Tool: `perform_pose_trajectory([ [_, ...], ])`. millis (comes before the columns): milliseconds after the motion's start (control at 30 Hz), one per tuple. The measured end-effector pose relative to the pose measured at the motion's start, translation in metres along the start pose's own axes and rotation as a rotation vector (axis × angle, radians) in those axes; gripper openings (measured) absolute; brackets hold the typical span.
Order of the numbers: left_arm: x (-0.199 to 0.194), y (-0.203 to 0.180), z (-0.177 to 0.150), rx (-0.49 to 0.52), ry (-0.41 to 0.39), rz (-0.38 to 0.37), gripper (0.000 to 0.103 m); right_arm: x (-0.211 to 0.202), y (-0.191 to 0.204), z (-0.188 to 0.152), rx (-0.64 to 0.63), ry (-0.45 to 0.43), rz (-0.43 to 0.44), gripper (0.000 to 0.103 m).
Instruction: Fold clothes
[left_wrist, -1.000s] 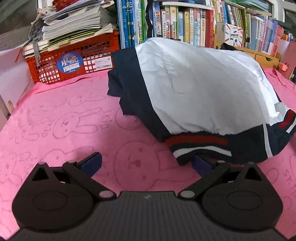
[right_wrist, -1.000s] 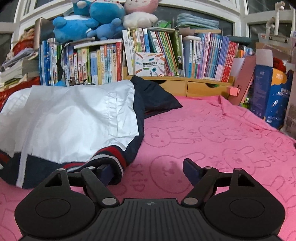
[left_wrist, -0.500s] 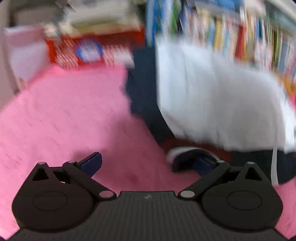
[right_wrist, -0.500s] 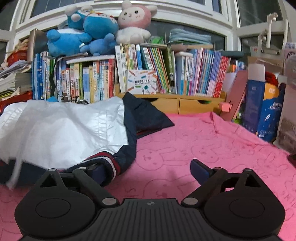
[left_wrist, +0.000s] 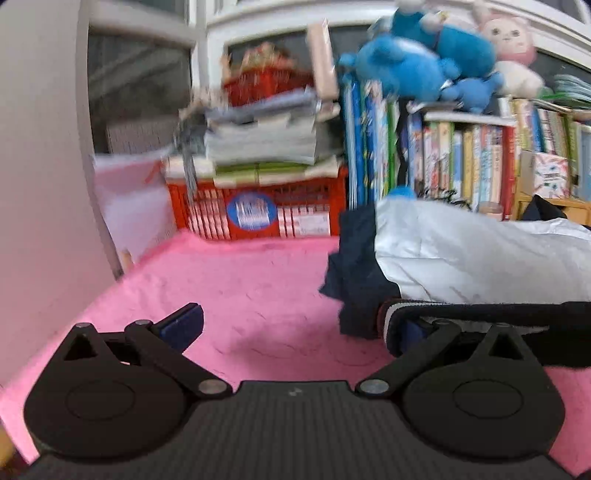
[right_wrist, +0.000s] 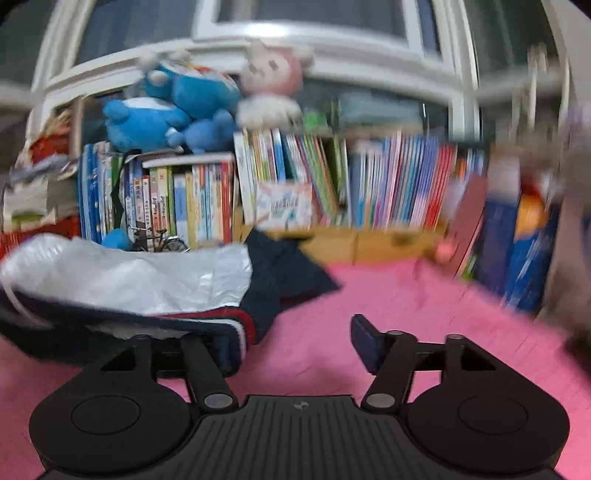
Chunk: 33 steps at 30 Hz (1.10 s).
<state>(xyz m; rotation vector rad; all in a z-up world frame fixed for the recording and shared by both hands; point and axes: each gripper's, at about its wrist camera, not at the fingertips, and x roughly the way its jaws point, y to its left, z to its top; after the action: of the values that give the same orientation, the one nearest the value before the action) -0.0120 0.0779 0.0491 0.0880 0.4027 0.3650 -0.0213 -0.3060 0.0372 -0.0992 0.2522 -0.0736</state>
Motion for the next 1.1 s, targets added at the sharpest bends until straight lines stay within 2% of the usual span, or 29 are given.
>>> perform_pose_trajectory([
  [100, -0.032, 0.015, -0.005, 0.104, -0.035, -0.041, 0.103, -0.027, -0.013, -0.008, -0.047, -0.01, 0.009, 0.084],
  [167, -0.046, 0.019, -0.013, 0.156, -0.017, -0.081, 0.103, -0.037, -0.021, -0.018, -0.038, 0.026, 0.027, 0.087],
  [267, -0.072, 0.013, -0.024, 0.207, 0.012, -0.098, 0.103, -0.052, -0.03, -0.035, -0.036, 0.079, 0.046, 0.087],
  [400, -0.1, 0.009, -0.036, 0.248, 0.011, -0.121, 0.103, -0.083, -0.039, -0.055, -0.02, 0.119, 0.02, 0.088],
  [500, -0.115, 0.015, -0.044, 0.237, 0.022, -0.152, 0.103, -0.104, -0.048, -0.062, -0.01, 0.151, 0.02, 0.092],
  [600, -0.116, 0.016, -0.056, 0.243, 0.072, -0.181, 0.103, -0.121, -0.052, -0.07, -0.04, 0.182, 0.023, 0.095],
  [733, -0.114, 0.012, -0.072, 0.264, 0.163, -0.184, 0.103, -0.129, -0.05, -0.084, -0.061, 0.23, 0.03, 0.095],
  [900, -0.124, 0.014, -0.087, 0.282, 0.188, -0.184, 0.103, -0.138, -0.048, -0.097, -0.048, 0.249, 0.044, 0.095],
  [1100, -0.136, 0.028, -0.085, 0.18, 0.23, -0.208, 0.103, -0.149, -0.048, -0.105, -0.024, 0.297, 0.057, 0.098],
])
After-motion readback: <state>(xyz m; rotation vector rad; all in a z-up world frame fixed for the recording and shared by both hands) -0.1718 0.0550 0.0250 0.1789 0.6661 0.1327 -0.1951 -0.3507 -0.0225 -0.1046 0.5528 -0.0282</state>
